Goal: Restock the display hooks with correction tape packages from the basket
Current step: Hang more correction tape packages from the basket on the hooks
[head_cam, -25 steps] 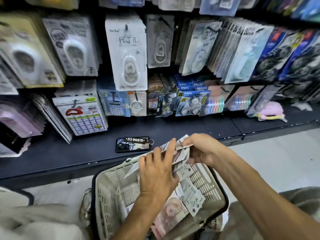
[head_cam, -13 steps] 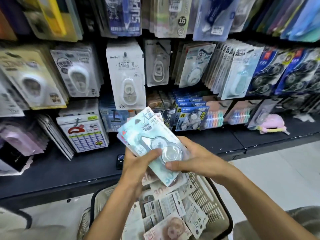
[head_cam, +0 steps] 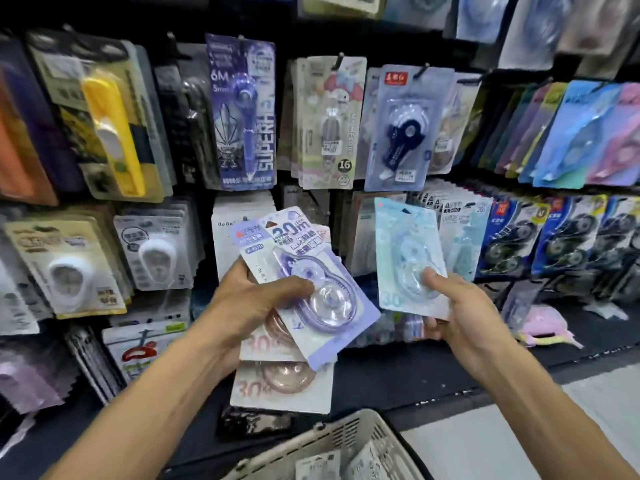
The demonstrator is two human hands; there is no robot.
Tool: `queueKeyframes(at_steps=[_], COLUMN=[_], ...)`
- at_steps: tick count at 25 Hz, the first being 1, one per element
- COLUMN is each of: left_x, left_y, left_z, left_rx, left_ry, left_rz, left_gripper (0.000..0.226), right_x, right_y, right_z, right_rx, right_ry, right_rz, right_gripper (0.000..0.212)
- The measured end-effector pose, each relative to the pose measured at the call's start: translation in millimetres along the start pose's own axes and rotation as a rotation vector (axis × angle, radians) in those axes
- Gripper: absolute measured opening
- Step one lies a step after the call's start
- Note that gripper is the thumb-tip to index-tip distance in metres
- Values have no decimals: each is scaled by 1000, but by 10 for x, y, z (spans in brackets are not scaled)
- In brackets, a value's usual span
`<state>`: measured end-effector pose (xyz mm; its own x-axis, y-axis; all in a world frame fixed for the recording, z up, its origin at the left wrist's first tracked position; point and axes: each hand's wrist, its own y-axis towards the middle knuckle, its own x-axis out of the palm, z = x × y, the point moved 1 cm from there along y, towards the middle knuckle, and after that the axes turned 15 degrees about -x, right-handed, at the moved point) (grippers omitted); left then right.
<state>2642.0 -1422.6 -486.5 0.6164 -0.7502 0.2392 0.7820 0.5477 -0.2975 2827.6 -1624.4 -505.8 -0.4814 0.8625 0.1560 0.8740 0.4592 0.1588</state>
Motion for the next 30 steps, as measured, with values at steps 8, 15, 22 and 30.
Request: queueKeyframes(at_steps=[8, 15, 22, 30], left_x=[27, 231, 284, 171], left_y=[144, 237, 221, 247], left_z=[75, 1, -81, -47], left_rx=[23, 7, 4, -15], left_ry=[-64, -69, -45, -50], left_rz=[-67, -83, -119, -123], left_gripper=[67, 67, 75, 72], right_x=[-160, -193, 404, -27], right_y=[379, 292, -125, 147], right_z=[-1, -84, 23, -4], right_rx=[-62, -79, -74, -117], right_ry=[-180, -217, -95, -36], right_rz=[295, 186, -311, 295], right_gripper=[14, 18, 38, 32])
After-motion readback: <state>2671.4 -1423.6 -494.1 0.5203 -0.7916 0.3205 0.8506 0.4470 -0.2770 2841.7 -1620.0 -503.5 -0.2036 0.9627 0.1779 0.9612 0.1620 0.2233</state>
